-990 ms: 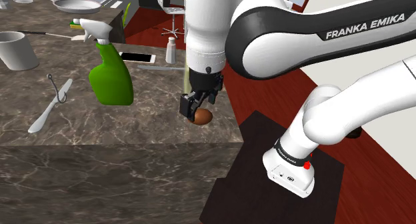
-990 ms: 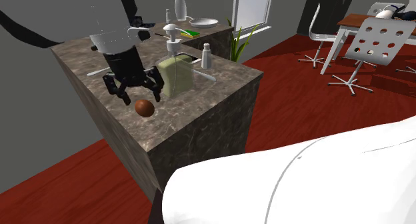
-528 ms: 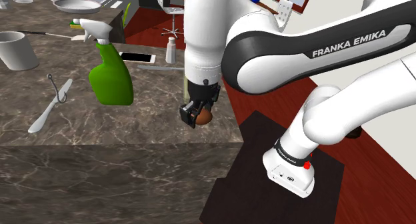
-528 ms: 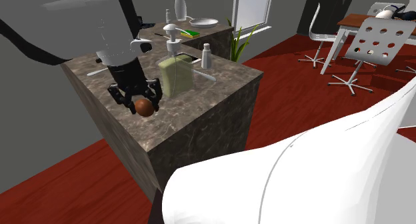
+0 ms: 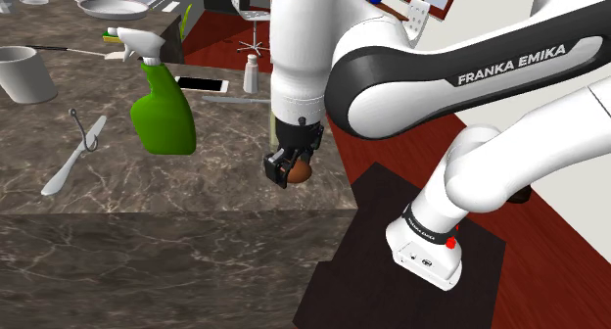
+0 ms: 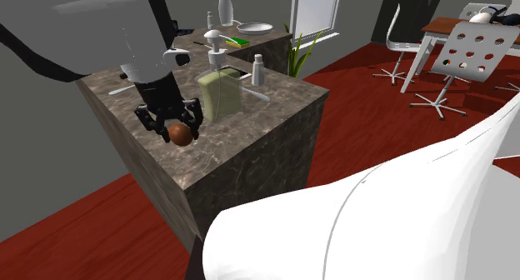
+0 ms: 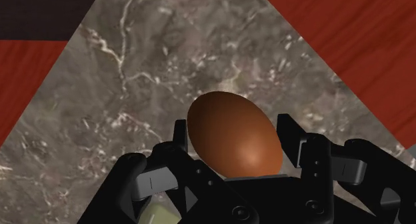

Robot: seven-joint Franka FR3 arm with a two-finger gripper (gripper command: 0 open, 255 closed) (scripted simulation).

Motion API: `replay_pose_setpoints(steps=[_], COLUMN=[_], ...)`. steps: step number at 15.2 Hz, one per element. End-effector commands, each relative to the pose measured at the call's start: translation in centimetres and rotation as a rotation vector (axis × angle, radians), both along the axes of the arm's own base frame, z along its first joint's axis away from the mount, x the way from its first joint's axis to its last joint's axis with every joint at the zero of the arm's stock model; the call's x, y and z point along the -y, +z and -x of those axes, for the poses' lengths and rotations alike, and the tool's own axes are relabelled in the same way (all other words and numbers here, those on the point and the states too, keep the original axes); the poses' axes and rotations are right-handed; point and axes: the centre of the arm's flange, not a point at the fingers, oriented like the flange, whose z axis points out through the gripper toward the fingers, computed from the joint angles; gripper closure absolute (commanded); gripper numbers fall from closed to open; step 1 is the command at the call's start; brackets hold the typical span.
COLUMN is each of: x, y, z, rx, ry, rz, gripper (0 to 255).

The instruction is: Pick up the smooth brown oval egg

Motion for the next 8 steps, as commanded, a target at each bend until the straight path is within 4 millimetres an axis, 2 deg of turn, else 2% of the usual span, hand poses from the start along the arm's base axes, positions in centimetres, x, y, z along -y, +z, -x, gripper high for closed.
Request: replay_pose_setpoints(steps=[1, 8], x=[0.0, 0.0], y=[-0.1, 3.6], z=[0.1, 0.1], rx=[-0.001, -0.001], ry=[0.0, 0.0], rz=[0.0, 0.0], gripper=[255, 255])
